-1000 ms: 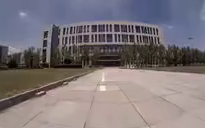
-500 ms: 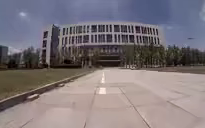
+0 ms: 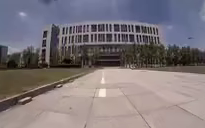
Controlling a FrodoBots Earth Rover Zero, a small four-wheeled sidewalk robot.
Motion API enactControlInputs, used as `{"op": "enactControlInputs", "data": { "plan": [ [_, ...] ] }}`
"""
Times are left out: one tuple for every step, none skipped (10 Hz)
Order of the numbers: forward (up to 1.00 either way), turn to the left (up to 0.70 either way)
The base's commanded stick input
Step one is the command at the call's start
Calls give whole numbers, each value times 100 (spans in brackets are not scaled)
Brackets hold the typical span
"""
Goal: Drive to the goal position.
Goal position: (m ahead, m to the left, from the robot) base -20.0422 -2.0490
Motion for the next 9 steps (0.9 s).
{"op": "enactControlInputs", "data": {
  "plan": [
    [50, 0],
    [50, 0],
    [50, 0],
    [50, 0],
    [50, 0],
    [50, 0],
    [50, 0],
    [50, 0],
    [50, 0]
  ]
}}
